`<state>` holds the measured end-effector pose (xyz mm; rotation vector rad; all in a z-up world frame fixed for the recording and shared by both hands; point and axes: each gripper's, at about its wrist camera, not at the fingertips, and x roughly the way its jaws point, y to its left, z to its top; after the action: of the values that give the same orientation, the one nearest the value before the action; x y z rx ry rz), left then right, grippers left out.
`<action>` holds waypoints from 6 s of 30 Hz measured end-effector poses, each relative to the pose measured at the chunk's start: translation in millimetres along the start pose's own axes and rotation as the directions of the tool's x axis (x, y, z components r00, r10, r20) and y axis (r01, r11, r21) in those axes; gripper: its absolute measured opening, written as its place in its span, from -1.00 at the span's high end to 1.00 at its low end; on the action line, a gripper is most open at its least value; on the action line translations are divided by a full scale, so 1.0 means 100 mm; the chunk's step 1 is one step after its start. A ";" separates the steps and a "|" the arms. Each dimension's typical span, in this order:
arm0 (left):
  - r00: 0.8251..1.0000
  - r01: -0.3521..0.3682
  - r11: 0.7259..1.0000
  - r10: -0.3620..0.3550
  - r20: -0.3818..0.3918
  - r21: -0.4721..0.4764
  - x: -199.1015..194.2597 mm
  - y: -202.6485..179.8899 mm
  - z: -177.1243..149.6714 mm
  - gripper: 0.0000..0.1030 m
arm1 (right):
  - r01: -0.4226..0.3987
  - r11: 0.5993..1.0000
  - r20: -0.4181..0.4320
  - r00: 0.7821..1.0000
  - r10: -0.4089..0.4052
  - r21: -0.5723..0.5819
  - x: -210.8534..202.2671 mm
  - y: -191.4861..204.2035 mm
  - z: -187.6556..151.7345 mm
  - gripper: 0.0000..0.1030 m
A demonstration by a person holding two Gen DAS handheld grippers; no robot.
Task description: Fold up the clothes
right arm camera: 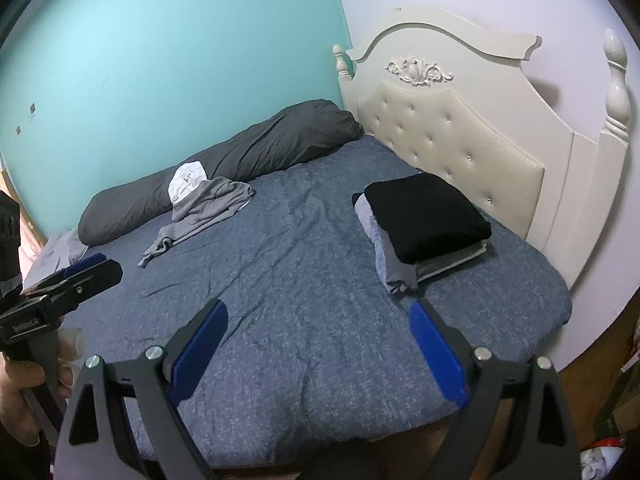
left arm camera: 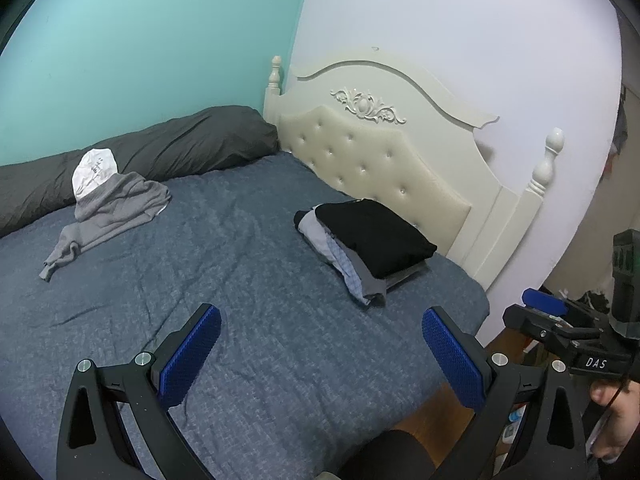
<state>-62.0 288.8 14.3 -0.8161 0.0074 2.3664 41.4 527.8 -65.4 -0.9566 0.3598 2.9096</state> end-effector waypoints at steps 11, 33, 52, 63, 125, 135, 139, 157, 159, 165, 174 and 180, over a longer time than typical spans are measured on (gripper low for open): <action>1.000 -0.019 1.000 0.019 0.001 0.012 -0.14 0.02 -0.16 -0.99 | -0.017 1.000 0.010 1.000 0.017 -0.005 -0.12 0.10 -0.15 -0.81; 0.999 -0.032 0.999 0.032 -0.002 0.015 -0.33 0.03 -0.38 -0.99 | -0.008 1.000 0.003 1.000 0.008 -0.007 -0.26 0.15 -0.34 -0.81; 0.999 -0.049 0.999 0.049 -0.005 0.018 -0.45 0.03 -0.50 -0.99 | -0.016 1.000 0.007 1.000 0.016 -0.007 -0.38 0.24 -0.46 -0.81; 0.998 -0.061 0.998 0.061 0.001 0.025 -0.51 0.04 -0.54 -0.99 | -0.017 1.000 0.010 1.000 0.017 -0.005 -0.43 0.27 -0.52 -0.81; 0.987 -0.159 0.987 0.159 0.006 0.007 -0.56 0.17 -0.63 -0.99 | -0.015 1.000 0.016 1.000 0.015 0.005 -0.45 0.26 -0.56 -0.81; 0.983 -0.185 0.983 0.185 0.002 0.003 -0.56 0.21 -0.63 -0.99 | -0.010 1.000 0.014 1.000 0.010 0.008 -0.45 0.25 -0.56 -0.81; 0.982 -0.191 0.982 0.191 -0.002 0.003 -0.54 0.22 -0.63 -0.99 | -0.012 1.000 0.011 1.000 0.012 0.008 -0.43 0.24 -0.55 -0.81; 0.978 -0.209 0.978 0.209 -0.009 -0.009 -0.53 0.26 -0.65 -0.99 | -0.013 1.000 0.005 1.000 0.013 0.005 -0.38 0.28 -0.53 -0.81; 0.978 -0.209 0.978 0.209 -0.011 -0.010 -0.53 0.26 -0.66 -0.99 | -0.013 1.000 0.004 1.000 0.013 0.006 -0.37 0.28 -0.54 -0.81; 0.978 -0.208 0.978 0.208 -0.019 -0.012 -0.51 0.27 -0.66 -0.99 | -0.013 1.000 0.003 1.000 0.013 0.007 -0.38 0.28 -0.55 -0.81; 0.977 -0.211 0.977 0.211 -0.026 -0.015 -0.49 0.28 -0.68 -0.99 | -0.011 1.000 0.000 1.000 0.011 0.008 -0.37 0.29 -0.55 -0.81; 0.977 -0.214 0.977 0.213 -0.030 -0.018 -0.48 0.29 -0.69 -0.99 | -0.011 1.000 -0.002 1.000 0.011 0.009 -0.36 0.29 -0.56 -0.81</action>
<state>-11.1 224.6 -19.9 -0.8973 0.0851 2.5597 99.1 487.3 -82.4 -0.9595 0.3787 2.9147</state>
